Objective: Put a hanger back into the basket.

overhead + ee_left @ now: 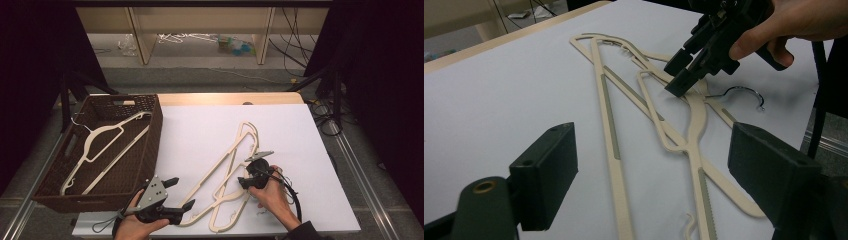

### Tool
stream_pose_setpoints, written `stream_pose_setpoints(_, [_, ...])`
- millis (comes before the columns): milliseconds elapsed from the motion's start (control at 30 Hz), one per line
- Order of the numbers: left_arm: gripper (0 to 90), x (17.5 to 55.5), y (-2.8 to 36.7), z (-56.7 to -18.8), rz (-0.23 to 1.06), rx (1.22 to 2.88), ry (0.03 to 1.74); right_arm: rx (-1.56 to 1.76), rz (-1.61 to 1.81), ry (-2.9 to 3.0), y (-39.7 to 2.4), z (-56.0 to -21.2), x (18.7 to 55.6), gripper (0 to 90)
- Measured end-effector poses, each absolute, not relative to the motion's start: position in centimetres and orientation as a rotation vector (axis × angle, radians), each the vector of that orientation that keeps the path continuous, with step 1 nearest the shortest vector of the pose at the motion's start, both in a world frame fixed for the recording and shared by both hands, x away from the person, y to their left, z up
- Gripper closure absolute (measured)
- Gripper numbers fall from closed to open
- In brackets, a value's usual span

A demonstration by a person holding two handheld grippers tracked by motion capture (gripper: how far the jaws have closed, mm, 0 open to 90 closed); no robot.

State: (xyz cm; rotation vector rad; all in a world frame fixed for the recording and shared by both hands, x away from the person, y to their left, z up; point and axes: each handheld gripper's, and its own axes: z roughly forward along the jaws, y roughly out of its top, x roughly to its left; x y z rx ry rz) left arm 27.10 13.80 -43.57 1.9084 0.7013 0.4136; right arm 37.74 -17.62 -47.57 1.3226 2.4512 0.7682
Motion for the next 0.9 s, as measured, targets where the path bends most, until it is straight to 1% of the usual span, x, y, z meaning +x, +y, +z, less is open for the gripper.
stream_pose_setpoints(33, [20.0,27.1,13.9,-43.5,0.414,1.912,0.699,1.294,0.778,2.461,-17.7,-47.6,37.8,52.3])
stream_pose_setpoints(100, [20.1,27.2,13.9,-43.5,0.414,1.908,0.701,1.31,0.792,2.461,-17.9,-47.5,37.8,55.6])
stream_pose_setpoints(167, [20.1,27.1,13.9,-43.6,0.41,1.903,0.706,1.357,0.832,2.466,-18.4,-47.3,37.9,63.3])
stream_pose_setpoints(200, [20.2,27.1,13.9,-43.6,0.411,1.904,0.705,1.391,0.864,2.45,-18.7,-47.2,38.0,64.8])
stream_pose_setpoints(400, [20.4,27.2,13.8,-43.7,0.411,1.916,0.699,1.426,0.868,2.445,-19.0,-47.2,38.1,66.2])
stream_pose_setpoints(467, [20.5,27.2,13.8,-43.8,0.41,1.919,0.692,1.446,0.875,2.439,-18.9,-47.4,38.2,61.9])
stream_pose_setpoints(500, [20.6,27.2,13.8,-43.8,0.408,1.919,0.697,1.419,0.862,2.442,-19.0,-47.5,38.3,61.7])
stream_pose_setpoints(633, [20.9,27.3,13.8,-43.7,0.403,1.917,0.695,1.387,0.866,2.455,-18.7,-47.4,38.2,64.3])
stream_pose_setpoints(733, [20.9,27.2,13.9,-43.8,0.405,1.923,0.691,1.391,0.883,2.466,-18.9,-47.3,38.2,68.8])
stream_pose_setpoints(900, [21.1,27.2,13.9,-43.8,0.395,1.912,0.707,1.391,0.888,2.474,-19.1,-47.3,38.3,70.2])
